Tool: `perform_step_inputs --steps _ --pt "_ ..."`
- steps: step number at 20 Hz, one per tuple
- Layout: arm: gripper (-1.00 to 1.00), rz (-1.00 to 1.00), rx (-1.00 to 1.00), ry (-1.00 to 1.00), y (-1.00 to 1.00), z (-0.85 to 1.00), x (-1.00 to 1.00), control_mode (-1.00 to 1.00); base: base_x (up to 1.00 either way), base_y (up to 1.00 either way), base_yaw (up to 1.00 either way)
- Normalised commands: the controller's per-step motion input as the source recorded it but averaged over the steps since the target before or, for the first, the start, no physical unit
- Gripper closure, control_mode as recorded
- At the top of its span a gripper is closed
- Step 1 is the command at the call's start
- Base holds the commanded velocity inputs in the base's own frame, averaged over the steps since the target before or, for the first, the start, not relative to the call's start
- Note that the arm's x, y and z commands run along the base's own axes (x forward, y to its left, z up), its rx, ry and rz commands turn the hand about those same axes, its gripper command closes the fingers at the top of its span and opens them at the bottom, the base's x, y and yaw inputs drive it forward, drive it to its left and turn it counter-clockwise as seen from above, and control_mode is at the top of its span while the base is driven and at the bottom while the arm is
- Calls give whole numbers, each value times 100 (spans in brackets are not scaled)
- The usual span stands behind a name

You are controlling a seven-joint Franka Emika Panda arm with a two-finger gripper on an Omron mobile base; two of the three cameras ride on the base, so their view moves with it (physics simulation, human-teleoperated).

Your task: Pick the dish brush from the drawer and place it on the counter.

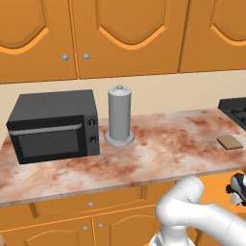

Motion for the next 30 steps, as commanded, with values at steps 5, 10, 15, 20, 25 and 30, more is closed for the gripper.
perform_step_inputs --steps 5,10,15,20,25,30 --pt "100 0 29 -14 -36 -9 -93 -100 0 0 0" --pt "100 1 20 -3 -4 4 -45 -100 0 0 0" --pt "100 12 6 0 16 79 0 -100 0 0 0" --pt "100 28 0 0 45 100 -14 -100 0 0 0" --pt "100 33 -6 0 68 100 -51 -100 0 0 0" --pt "100 19 -1 -15 57 100 -41 -100 0 0 0"
